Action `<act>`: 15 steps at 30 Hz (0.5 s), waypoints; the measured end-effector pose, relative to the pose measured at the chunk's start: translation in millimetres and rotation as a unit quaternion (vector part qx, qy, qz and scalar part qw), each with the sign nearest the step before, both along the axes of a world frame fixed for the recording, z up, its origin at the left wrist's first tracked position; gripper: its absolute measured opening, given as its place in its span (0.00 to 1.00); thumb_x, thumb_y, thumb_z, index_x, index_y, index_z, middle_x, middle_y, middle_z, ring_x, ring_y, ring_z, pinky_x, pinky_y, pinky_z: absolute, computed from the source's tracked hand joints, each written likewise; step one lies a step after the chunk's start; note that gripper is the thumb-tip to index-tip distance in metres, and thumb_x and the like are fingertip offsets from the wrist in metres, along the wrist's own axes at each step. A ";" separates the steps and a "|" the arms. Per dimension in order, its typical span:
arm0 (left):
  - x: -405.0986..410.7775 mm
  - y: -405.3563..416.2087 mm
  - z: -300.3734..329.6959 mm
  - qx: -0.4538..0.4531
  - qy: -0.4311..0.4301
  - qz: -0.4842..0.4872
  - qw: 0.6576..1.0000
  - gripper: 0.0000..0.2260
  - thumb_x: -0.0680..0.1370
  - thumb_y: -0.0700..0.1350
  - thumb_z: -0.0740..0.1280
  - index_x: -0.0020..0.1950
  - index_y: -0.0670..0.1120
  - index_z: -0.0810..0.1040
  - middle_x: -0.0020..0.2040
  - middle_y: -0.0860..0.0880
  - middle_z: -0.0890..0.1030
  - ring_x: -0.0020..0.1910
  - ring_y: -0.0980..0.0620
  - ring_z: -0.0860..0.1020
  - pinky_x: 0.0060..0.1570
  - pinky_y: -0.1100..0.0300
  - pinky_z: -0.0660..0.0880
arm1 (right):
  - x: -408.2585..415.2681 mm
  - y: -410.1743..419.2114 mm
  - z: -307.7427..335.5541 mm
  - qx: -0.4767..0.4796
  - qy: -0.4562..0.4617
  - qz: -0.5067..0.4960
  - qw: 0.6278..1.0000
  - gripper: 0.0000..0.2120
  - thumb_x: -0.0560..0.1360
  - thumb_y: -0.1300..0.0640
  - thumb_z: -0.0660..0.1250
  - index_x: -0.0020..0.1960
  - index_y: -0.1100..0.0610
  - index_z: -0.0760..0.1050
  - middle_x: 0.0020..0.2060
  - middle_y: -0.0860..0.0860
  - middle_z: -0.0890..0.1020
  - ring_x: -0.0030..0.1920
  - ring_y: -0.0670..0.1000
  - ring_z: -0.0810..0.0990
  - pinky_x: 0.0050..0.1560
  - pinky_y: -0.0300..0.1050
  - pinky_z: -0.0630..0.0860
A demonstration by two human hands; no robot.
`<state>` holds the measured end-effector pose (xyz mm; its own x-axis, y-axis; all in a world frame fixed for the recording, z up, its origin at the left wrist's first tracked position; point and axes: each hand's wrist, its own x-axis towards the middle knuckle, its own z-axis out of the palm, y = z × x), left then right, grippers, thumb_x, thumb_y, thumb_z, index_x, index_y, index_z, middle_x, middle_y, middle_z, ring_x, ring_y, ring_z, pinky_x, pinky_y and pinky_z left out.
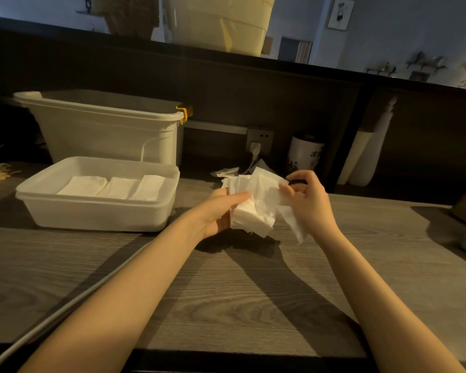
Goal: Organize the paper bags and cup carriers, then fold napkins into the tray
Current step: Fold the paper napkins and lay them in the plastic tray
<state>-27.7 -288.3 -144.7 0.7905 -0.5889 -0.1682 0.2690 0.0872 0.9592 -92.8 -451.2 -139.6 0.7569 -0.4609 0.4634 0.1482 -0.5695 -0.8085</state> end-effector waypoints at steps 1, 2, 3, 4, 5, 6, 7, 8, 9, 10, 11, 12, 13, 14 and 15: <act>0.3 -0.2 -0.2 0.006 -0.003 0.004 1.000 0.13 0.77 0.42 0.66 0.60 0.48 0.70 0.50 0.48 0.79 0.46 0.51 0.80 0.33 0.58 0.80 | -1.2 -0.2 0.8 -0.018 -0.007 -0.014 1.000 0.12 0.76 0.55 0.67 0.57 0.51 0.69 0.41 0.43 0.76 0.44 0.44 0.78 0.39 0.35 0.74; 0.4 -0.6 -0.3 0.012 -0.006 0.006 1.000 0.13 0.77 0.41 0.66 0.60 0.48 0.70 0.49 0.48 0.79 0.46 0.51 0.79 0.33 0.58 0.79 | -2.4 -1.2 1.6 -0.040 -0.018 -0.032 0.999 0.13 0.75 0.55 0.67 0.57 0.50 0.69 0.41 0.42 0.75 0.42 0.42 0.76 0.39 0.35 0.73; 0.1 -0.8 -0.1 0.015 -0.010 0.008 1.000 0.14 0.77 0.41 0.66 0.60 0.49 0.69 0.50 0.48 0.79 0.46 0.51 0.79 0.34 0.58 0.79 | -3.8 -2.3 2.8 -0.058 -0.029 -0.046 0.997 0.12 0.75 0.54 0.67 0.57 0.50 0.70 0.41 0.42 0.75 0.42 0.43 0.75 0.40 0.35 0.73; 0.5 -0.9 -0.2 0.018 -0.015 0.011 1.000 0.15 0.76 0.40 0.67 0.61 0.49 0.70 0.50 0.48 0.78 0.47 0.51 0.79 0.35 0.57 0.79 | -4.1 -3.2 3.6 -0.070 -0.033 -0.054 0.996 0.11 0.75 0.54 0.67 0.56 0.51 0.73 0.42 0.44 0.76 0.42 0.44 0.75 0.40 0.34 0.72; 0.9 -1.1 -0.5 0.020 -0.022 0.013 0.999 0.16 0.76 0.40 0.67 0.62 0.49 0.69 0.51 0.48 0.78 0.48 0.51 0.79 0.36 0.57 0.78 | -3.9 -3.8 4.2 -0.076 -0.028 -0.054 0.995 0.09 0.75 0.53 0.67 0.55 0.51 0.75 0.44 0.45 0.77 0.44 0.45 0.75 0.42 0.34 0.71; 1.6 -1.4 -0.8 0.021 -0.029 0.015 0.999 0.18 0.75 0.39 0.67 0.63 0.49 0.69 0.52 0.48 0.78 0.49 0.50 0.79 0.37 0.56 0.78 | -2.8 -4.0 3.9 -0.082 -0.014 -0.049 0.995 0.07 0.75 0.53 0.67 0.53 0.51 0.77 0.46 0.47 0.78 0.46 0.46 0.75 0.43 0.36 0.72; 2.1 -1.6 -1.1 0.022 -0.035 0.016 0.999 0.18 0.75 0.39 0.67 0.63 0.50 0.69 0.52 0.49 0.78 0.49 0.50 0.78 0.39 0.56 0.78 | -1.6 -4.0 2.5 -0.088 0.006 -0.040 0.995 0.06 0.75 0.52 0.66 0.51 0.50 0.78 0.47 0.48 0.78 0.47 0.46 0.75 0.45 0.39 0.74; 2.3 -2.0 -1.4 0.022 -0.043 0.016 0.999 0.18 0.75 0.38 0.67 0.63 0.50 0.69 0.52 0.49 0.78 0.49 0.51 0.78 0.39 0.56 0.78 | -0.5 -3.8 1.0 -0.093 0.027 -0.031 0.995 0.06 0.75 0.51 0.66 0.51 0.49 0.78 0.47 0.48 0.78 0.48 0.47 0.75 0.47 0.43 0.76; 2.5 -2.5 -1.7 0.023 -0.049 0.018 0.998 0.18 0.75 0.38 0.68 0.62 0.50 0.70 0.51 0.50 0.78 0.48 0.51 0.78 0.40 0.55 0.78 | -0.2 -3.5 0.0 -0.095 0.043 -0.022 0.994 0.07 0.75 0.50 0.67 0.51 0.49 0.78 0.47 0.47 0.78 0.48 0.47 0.75 0.49 0.46 0.77; 2.6 -2.9 -1.9 0.024 -0.053 0.020 0.998 0.18 0.75 0.38 0.68 0.62 0.51 0.70 0.51 0.50 0.78 0.48 0.52 0.78 0.40 0.56 0.78 | 0.0 -3.6 -0.7 -0.092 0.051 -0.013 0.994 0.07 0.75 0.49 0.67 0.51 0.50 0.78 0.46 0.46 0.77 0.49 0.47 0.75 0.50 0.47 0.76; 2.6 -3.4 -1.8 0.025 -0.055 0.022 0.998 0.18 0.75 0.38 0.68 0.62 0.51 0.70 0.51 0.50 0.78 0.48 0.52 0.78 0.40 0.56 0.78 | -0.3 -3.5 -0.6 -0.085 0.053 -0.004 0.995 0.07 0.74 0.49 0.67 0.51 0.50 0.78 0.44 0.44 0.77 0.49 0.47 0.75 0.51 0.47 0.76; 2.5 -3.7 -1.8 0.025 -0.056 0.023 0.998 0.18 0.75 0.38 0.68 0.62 0.51 0.70 0.51 0.50 0.78 0.47 0.52 0.78 0.40 0.56 0.78 | -0.5 -3.8 -0.5 -0.078 0.054 0.003 0.995 0.07 0.74 0.50 0.67 0.49 0.51 0.78 0.43 0.43 0.76 0.48 0.47 0.75 0.51 0.47 0.77; 2.6 -3.9 -2.1 0.025 -0.056 0.023 0.998 0.18 0.75 0.38 0.68 0.62 0.50 0.70 0.51 0.50 0.78 0.47 0.52 0.78 0.40 0.56 0.78 | -0.8 -4.2 -0.2 -0.073 0.056 0.007 0.996 0.06 0.74 0.50 0.68 0.48 0.51 0.78 0.42 0.43 0.76 0.48 0.47 0.75 0.51 0.48 0.77; 2.7 -4.1 -2.3 0.027 -0.055 0.021 0.998 0.19 0.75 0.38 0.68 0.63 0.50 0.70 0.51 0.50 0.78 0.48 0.52 0.79 0.40 0.56 0.78 | -0.7 -4.5 0.3 -0.068 0.059 0.009 0.996 0.05 0.74 0.51 0.68 0.46 0.51 0.77 0.41 0.43 0.76 0.47 0.48 0.76 0.51 0.49 0.78; 2.7 -3.9 -2.5 0.029 -0.053 0.019 0.998 0.19 0.75 0.38 0.68 0.64 0.49 0.70 0.52 0.50 0.78 0.48 0.52 0.79 0.40 0.56 0.78 | -0.9 -4.5 0.9 -0.065 0.061 0.010 0.996 0.04 0.74 0.51 0.68 0.45 0.51 0.77 0.40 0.44 0.76 0.47 0.49 0.76 0.51 0.50 0.78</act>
<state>-24.9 -292.2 -147.2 0.8279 -0.5490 -0.1148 0.1626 0.0390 0.9859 -93.7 -455.7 -138.7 0.8196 -0.3874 0.4221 0.0661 -0.6679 -0.7413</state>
